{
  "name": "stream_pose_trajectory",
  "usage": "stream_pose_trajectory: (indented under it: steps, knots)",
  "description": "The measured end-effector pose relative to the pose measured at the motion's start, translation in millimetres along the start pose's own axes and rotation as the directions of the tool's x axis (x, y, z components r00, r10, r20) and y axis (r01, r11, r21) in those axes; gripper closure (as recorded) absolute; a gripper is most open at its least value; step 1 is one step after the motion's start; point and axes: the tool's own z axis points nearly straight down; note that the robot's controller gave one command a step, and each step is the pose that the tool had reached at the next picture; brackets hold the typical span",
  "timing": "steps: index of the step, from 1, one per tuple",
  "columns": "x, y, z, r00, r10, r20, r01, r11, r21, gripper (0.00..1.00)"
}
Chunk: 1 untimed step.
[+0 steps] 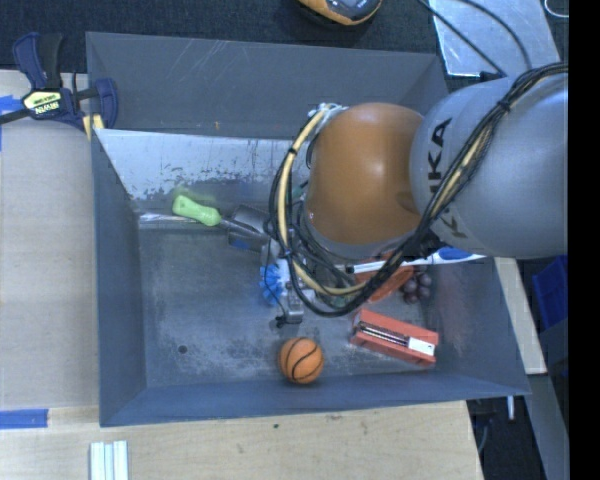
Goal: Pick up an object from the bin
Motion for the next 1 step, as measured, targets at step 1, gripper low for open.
stream_pose_trajectory:
  steps: [1]
  knots:
    - [-1.8, -0.4, -4.7, 1.0, 0.004, 0.008, -0.004, 1.0, -0.002, 0.0]
